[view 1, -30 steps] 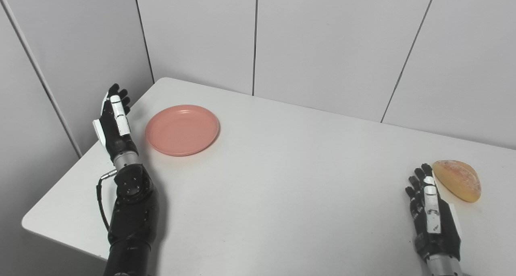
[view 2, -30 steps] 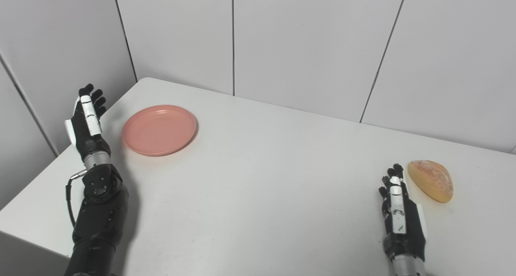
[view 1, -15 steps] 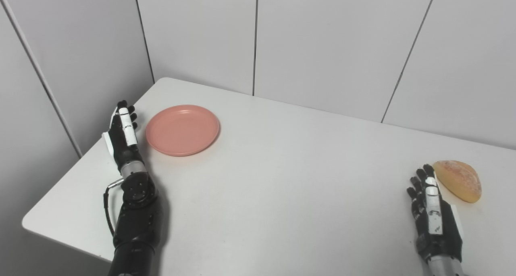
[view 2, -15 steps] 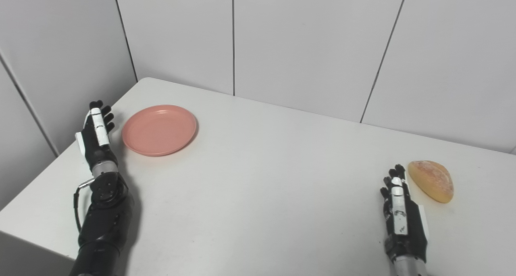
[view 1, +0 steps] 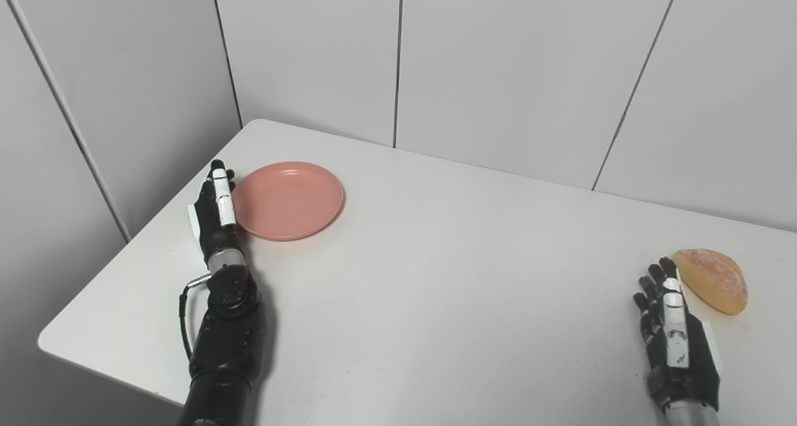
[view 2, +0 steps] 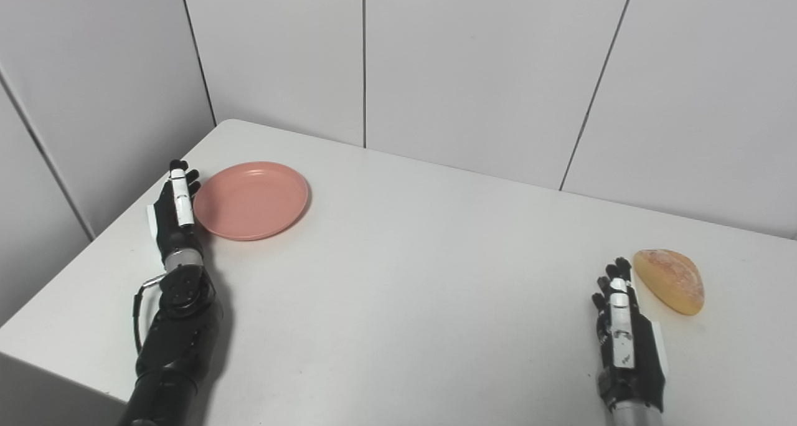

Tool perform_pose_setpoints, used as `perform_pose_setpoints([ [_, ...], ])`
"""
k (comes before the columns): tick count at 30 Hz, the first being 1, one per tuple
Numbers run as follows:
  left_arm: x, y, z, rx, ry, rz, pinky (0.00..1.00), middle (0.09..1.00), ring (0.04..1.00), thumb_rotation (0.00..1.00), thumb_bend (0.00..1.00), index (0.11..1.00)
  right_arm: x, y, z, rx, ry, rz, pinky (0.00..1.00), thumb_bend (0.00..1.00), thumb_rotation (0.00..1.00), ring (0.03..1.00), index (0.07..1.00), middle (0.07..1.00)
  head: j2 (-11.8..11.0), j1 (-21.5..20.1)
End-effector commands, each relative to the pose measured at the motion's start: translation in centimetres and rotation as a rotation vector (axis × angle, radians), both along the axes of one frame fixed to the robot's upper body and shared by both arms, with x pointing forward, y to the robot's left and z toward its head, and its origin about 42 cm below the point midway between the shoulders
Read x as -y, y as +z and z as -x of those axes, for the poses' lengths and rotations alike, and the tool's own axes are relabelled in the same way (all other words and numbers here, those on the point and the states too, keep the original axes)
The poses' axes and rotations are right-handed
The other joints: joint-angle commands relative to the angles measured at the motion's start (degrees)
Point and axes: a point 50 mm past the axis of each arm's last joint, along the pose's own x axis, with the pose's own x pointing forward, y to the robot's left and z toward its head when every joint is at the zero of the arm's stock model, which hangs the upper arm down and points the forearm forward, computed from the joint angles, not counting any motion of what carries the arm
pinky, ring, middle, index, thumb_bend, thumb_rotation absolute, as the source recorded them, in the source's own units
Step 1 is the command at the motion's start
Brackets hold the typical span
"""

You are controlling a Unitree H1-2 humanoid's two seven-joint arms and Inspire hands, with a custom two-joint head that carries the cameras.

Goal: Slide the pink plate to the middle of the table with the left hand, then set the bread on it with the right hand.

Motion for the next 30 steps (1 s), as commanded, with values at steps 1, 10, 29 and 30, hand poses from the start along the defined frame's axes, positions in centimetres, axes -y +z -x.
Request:
perform_pose_setpoints([
  [1, 1.0, 2.2, -2.0, 0.041, -0.062, -0.015, 0.85, 0.836, 0.846, 1.0, 0.51, 0.827, 0.0, 1.5, -0.5, 0.048, 0.005, -0.004, 1.0, 0.54, 0.91, 1.0, 1.0, 1.0, 0.0, 0.0],
  [10, 2.1, 2.4, -2.8, 0.032, -0.119, -0.014, 0.87, 0.845, 0.865, 1.0, 0.53, 0.832, -0.1, 1.6, -0.4, 0.057, 0.0, 0.011, 1.0, 0.55, 0.91, 1.0, 1.0, 1.0, 0.37, -0.22],
  [29, 6.7, 3.1, -3.9, 0.049, -0.346, -0.079, 0.86, 0.841, 0.854, 1.0, 0.48, 0.834, -0.6, 2.1, -0.3, 0.065, 0.0, 0.0, 1.0, 0.54, 0.89, 1.0, 1.0, 1.0, 1.06, -1.35],
  [30, 7.0, 3.1, -3.9, 0.049, -0.356, -0.084, 0.86, 0.838, 0.851, 1.0, 0.48, 0.829, -0.6, 2.1, -0.3, 0.066, -0.001, 0.002, 1.0, 0.54, 0.89, 1.0, 1.0, 1.0, 1.06, -1.35],
])
